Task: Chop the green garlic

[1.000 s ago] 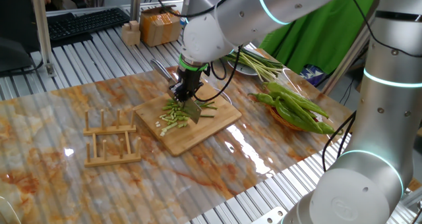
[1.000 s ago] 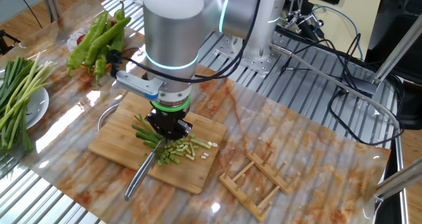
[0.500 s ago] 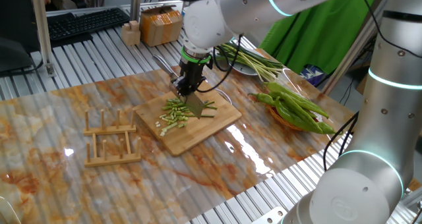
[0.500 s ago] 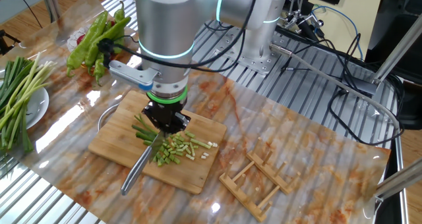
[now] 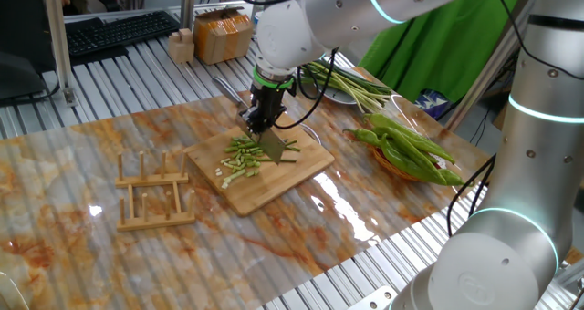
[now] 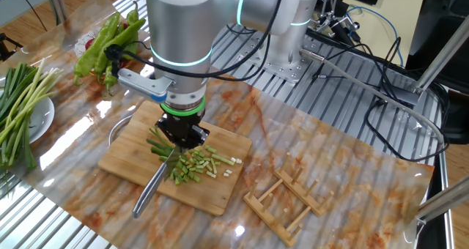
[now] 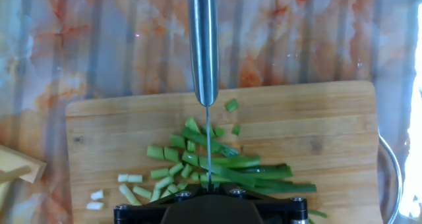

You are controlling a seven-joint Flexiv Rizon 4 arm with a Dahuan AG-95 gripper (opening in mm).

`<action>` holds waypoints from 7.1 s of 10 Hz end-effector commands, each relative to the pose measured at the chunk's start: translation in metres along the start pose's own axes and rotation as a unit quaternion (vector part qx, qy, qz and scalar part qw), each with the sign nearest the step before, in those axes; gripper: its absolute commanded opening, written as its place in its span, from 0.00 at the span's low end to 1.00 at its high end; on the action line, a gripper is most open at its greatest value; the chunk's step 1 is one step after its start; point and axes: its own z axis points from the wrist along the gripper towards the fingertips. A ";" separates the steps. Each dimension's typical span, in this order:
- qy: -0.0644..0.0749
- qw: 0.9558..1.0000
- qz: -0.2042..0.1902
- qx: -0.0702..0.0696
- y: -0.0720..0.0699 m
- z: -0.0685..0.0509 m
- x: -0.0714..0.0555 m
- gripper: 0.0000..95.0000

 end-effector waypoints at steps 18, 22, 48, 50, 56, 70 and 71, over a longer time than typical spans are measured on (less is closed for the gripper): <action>-0.020 1.000 0.017 -0.008 0.010 0.051 0.003 0.00; -0.015 1.000 0.017 -0.003 0.011 0.046 0.004 0.00; -0.005 1.000 0.022 -0.013 0.001 0.048 0.008 0.00; -0.005 1.000 0.021 -0.010 0.001 0.043 0.008 0.00; 0.001 1.000 0.021 -0.004 0.002 0.025 0.009 0.00; 0.004 1.000 0.024 -0.004 0.002 0.013 0.008 0.00; 0.004 1.000 0.024 -0.004 0.002 0.012 0.008 0.00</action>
